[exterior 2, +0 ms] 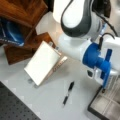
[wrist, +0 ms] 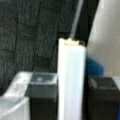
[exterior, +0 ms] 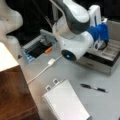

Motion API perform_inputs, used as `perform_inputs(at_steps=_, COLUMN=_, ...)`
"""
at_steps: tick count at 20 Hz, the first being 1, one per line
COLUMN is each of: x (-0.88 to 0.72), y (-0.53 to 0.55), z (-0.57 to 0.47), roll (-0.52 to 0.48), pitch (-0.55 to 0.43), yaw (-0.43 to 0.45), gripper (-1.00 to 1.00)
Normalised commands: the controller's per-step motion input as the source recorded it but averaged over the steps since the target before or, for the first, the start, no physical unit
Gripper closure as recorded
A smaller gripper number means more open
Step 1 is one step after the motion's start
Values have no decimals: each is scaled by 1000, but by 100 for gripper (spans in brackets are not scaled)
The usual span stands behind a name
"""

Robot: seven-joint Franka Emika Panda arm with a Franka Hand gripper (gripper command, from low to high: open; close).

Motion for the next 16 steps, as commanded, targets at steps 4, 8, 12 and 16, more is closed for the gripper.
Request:
perform_inputs(at_steps=4, x=33, y=222, z=168, roll=-109, pitch=122, yaw=-269, gripper=100)
perform_inputs(at_steps=8, x=47, y=222, z=156, roll=-98, pitch=116, yaw=-287, gripper=100)
perform_inputs(at_steps=12, x=44, y=212, z=103, roll=-104, pitch=103, yaw=-299, gripper=100)
perform_inputs(at_steps=16, x=25, y=227, z=71, roll=-92, pitch=104, yaw=-319, gripper=-100)
